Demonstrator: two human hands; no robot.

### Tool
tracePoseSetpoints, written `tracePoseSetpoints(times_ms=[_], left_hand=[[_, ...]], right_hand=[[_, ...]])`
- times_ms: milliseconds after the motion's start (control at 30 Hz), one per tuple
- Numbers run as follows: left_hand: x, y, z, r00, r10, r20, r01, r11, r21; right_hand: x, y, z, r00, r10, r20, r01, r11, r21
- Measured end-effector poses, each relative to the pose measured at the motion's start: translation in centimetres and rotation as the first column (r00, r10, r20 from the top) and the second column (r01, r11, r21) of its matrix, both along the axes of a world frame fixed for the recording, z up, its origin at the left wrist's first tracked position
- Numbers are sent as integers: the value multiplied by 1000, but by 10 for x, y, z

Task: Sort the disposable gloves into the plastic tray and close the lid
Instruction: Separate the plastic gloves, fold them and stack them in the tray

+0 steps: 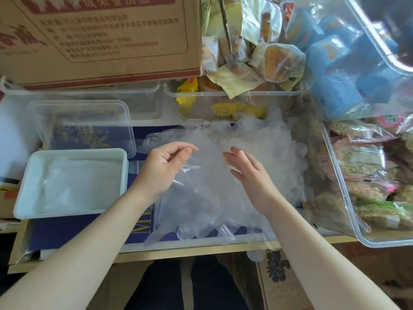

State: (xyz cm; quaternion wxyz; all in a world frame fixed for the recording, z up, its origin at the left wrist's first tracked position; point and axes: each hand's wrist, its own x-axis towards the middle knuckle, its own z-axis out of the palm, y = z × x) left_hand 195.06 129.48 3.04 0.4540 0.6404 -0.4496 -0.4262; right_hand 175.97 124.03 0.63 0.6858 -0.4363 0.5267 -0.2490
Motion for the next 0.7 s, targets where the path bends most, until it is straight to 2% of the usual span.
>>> tracePoseSetpoints(times_ms=[67, 133, 233, 333, 400, 500, 633, 700], left_hand=[[1, 4, 2, 985, 98, -145, -94, 995, 36], [3, 8, 4, 966, 146, -216, -132, 988, 78], [10, 12, 6, 965, 110, -236, -86, 990, 111], [18, 13, 9, 970, 21, -242, 14, 989, 144], [19, 10, 10, 979, 19, -204, 14, 986, 163], [18, 7, 6, 996, 64, -63, -55, 988, 142], [25, 3, 2, 985, 174, -17, -171, 979, 115], [25, 2, -1, 953, 227, 199, -239, 970, 39]], right_hand=[[11, 3, 2, 996, 92, 21, -92, 996, -11], [21, 3, 6, 998, 62, 11, -61, 997, -35], [28, -2, 17, 999, 25, 21, -24, 997, -80], [29, -8, 23, 995, 96, -32, -100, 984, -149], [30, -11, 26, 988, 135, -77, -147, 972, -184], [27, -15, 34, 983, 168, -75, -179, 966, -185], [17, -16, 40, 974, 215, -71, -223, 963, -149], [17, -13, 41, 995, 105, 0, -103, 979, -174]])
